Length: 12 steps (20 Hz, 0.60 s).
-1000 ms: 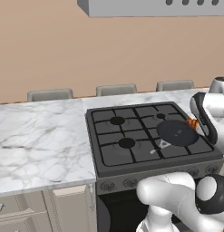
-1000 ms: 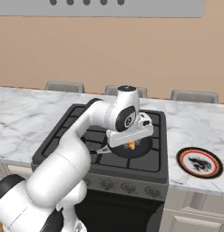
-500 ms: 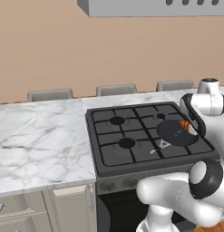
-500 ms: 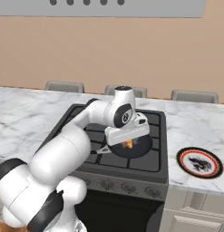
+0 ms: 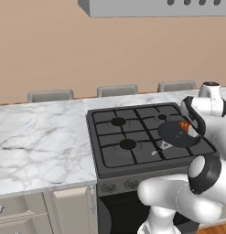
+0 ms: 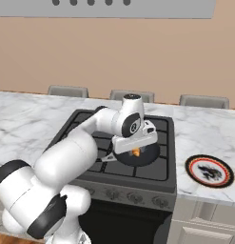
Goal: Pick the croissant and place it on the pan. Then turn on the stove to warm the croissant.
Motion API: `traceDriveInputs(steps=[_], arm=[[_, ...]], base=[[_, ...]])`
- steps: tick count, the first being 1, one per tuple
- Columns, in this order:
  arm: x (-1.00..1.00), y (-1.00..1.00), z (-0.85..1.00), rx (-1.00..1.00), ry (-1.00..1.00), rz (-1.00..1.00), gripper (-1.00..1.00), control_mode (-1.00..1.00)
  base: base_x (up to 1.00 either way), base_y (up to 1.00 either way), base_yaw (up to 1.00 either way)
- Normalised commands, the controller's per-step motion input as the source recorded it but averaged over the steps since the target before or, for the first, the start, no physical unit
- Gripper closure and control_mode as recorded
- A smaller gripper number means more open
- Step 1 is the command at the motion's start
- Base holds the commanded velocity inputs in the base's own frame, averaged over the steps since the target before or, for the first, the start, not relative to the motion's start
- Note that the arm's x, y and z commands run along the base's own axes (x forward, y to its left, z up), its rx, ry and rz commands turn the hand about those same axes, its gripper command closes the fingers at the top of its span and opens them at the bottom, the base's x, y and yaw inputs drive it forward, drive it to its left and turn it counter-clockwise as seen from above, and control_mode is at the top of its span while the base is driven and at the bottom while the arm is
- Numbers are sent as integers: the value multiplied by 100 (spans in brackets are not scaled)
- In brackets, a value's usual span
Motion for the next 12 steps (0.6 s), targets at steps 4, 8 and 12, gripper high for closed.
traceDriveInputs(steps=[4, 8, 12], arm=[[19, 0, -28, 0, -1, 0, 100, -100], [32, 0, -16, 0, 0, 0, 100, -100], [35, 0, -12, 0, 0, 0, 100, -100]], base=[[0, 0, 0], [0, 0, 0], [0, 0, 0]])
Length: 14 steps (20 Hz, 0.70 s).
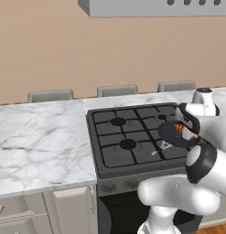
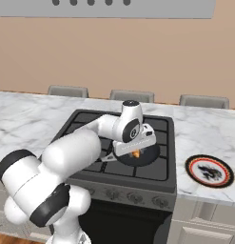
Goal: Pick the croissant and place it on the pan. Then turn on the stove to warm the croissant.
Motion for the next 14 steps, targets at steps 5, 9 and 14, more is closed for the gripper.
traceDriveInputs(steps=[5, 9, 14], arm=[[34, 0, -9, 0, 0, 0, 100, -100], [32, 0, -16, 0, 0, 0, 100, -100], [32, 0, -19, 0, 0, 0, 100, -100]], base=[[0, 0, 0], [0, 0, 0], [0, 0, 0]])
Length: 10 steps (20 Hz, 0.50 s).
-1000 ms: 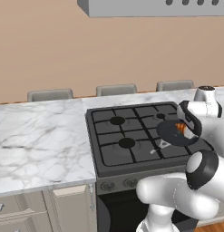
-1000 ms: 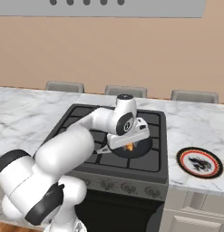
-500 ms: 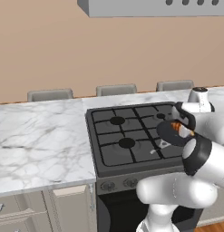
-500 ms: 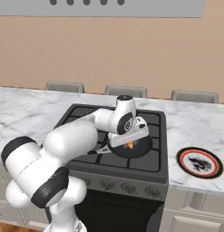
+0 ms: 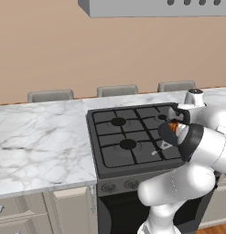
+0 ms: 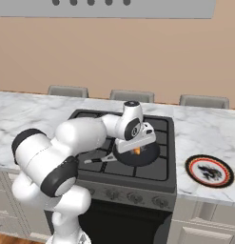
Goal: Pick the croissant and place it on the pan. Then turn on the stove to warm the croissant.
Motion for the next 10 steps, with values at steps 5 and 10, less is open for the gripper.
traceDriveInputs(steps=[5, 10], arm=[[29, 0, -20, 0, 0, 0, 100, -100], [22, 0, -23, 0, 0, 0, 100, -100]], base=[[0, 0, 0], [0, 0, 0]])
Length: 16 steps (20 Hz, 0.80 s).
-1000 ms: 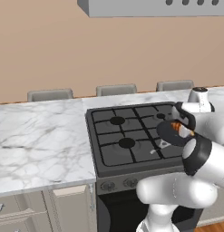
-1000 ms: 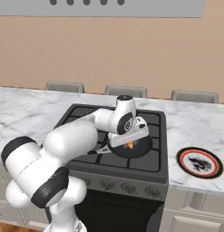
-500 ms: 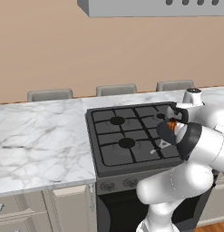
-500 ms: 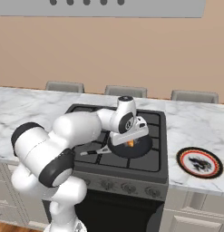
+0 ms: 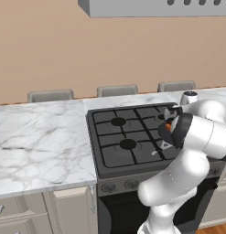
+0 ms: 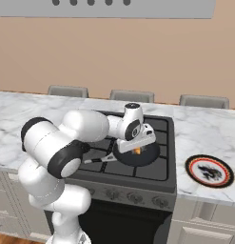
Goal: Pick the croissant and place it on the pan. Then turn on the stove to warm the croissant.
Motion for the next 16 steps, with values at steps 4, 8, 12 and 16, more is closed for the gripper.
traceDriveInputs(steps=[4, 8, 12, 16], arm=[[9, -9, -24, 0, 0, 0, 100, -100], [4, -16, -20, 0, 0, 0, 100, -100], [7, -9, -21, 0, 0, 0, 100, -100], [12, -1, -18, 0, 0, 0, -100, -100]], base=[[0, 0, 0], [0, 0, 0], [0, 0, 0], [0, 0, 0]])
